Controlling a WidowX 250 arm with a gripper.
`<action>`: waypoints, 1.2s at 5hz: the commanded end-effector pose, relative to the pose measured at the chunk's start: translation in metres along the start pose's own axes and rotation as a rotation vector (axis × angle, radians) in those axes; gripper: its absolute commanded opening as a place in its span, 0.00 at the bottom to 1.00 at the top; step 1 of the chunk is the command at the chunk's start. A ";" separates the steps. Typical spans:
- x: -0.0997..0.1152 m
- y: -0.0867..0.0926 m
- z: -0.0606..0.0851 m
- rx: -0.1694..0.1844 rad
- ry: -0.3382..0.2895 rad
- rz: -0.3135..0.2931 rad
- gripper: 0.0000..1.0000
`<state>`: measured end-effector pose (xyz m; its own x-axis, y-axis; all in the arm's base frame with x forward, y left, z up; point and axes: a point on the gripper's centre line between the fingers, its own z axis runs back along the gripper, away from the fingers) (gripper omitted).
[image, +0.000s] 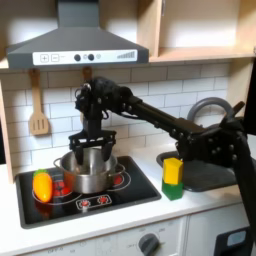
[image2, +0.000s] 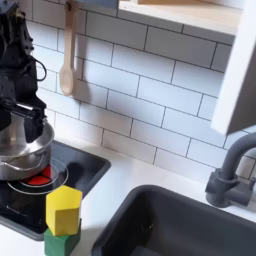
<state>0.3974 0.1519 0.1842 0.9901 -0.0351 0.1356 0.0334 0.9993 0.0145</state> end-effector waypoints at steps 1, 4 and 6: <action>-0.001 0.009 -0.010 -0.009 0.033 0.032 1.00; -0.015 0.007 -0.020 -0.028 0.079 0.031 1.00; -0.021 -0.001 -0.022 -0.033 0.088 0.014 1.00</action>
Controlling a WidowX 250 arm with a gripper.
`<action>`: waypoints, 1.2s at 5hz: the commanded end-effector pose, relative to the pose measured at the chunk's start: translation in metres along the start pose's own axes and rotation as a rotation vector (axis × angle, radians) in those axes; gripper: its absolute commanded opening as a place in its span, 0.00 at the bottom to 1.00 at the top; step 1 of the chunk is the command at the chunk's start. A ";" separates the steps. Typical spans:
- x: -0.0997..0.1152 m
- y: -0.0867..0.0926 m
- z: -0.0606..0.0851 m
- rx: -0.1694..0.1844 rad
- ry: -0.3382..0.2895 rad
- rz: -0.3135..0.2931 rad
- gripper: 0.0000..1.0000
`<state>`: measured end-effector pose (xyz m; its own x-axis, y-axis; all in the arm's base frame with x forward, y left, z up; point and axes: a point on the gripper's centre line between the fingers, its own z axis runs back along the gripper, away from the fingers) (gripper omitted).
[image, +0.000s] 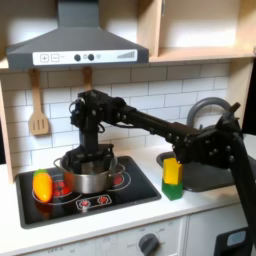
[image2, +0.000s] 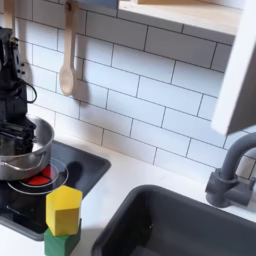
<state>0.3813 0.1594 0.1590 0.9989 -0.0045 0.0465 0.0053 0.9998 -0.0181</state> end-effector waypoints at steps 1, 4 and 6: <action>-0.003 -0.015 -0.004 -0.007 0.008 -0.028 1.00; 0.002 -0.042 -0.008 -0.010 0.011 -0.080 1.00; -0.001 -0.061 -0.007 -0.013 0.014 -0.125 1.00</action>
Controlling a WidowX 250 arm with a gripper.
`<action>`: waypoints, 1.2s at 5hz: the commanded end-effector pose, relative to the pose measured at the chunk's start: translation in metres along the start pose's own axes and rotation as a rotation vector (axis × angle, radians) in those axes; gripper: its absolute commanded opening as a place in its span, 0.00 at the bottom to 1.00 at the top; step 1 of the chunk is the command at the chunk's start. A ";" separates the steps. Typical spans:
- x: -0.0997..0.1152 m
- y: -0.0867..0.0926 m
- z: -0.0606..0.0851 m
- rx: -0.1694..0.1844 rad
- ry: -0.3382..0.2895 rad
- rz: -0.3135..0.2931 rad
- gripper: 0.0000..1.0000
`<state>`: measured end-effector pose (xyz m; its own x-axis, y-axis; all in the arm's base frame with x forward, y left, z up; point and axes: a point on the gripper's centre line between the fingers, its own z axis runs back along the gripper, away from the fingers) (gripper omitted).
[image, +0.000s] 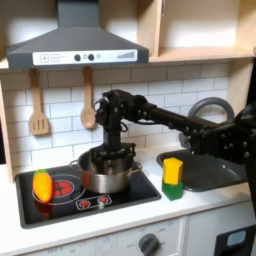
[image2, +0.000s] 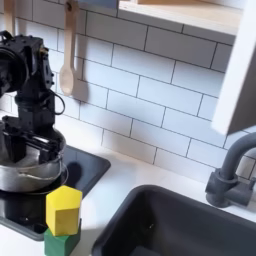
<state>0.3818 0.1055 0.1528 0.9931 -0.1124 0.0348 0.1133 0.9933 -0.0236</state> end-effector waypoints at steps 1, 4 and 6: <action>-0.001 -0.015 0.002 -0.003 -0.005 -0.034 1.00; -0.004 -0.012 0.025 0.030 -0.062 -0.002 1.00; -0.012 -0.021 0.036 0.021 -0.073 -0.008 1.00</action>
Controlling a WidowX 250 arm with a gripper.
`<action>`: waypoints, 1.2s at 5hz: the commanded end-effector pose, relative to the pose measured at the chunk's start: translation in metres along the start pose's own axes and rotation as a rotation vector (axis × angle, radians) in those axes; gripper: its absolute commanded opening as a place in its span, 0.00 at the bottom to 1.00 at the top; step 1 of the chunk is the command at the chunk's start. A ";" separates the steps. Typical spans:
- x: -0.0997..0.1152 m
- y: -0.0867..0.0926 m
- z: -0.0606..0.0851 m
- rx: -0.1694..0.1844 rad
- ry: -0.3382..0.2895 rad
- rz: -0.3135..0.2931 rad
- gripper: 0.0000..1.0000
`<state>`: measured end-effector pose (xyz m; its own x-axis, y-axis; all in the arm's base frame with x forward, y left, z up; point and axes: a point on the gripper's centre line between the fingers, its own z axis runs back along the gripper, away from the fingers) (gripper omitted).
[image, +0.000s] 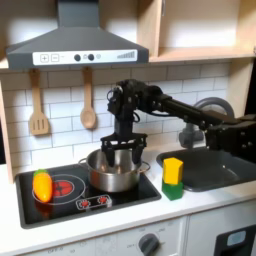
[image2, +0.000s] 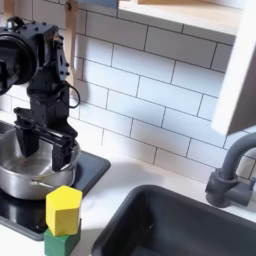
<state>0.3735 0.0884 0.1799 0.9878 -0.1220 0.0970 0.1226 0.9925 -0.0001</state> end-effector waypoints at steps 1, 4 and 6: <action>-0.013 -0.007 0.027 0.011 -0.042 0.000 1.00; -0.061 -0.023 0.048 0.019 -0.045 0.022 1.00; -0.098 -0.028 0.054 0.028 -0.031 0.061 1.00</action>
<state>0.2698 0.0689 0.2273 0.9874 -0.0679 0.1429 0.0667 0.9977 0.0129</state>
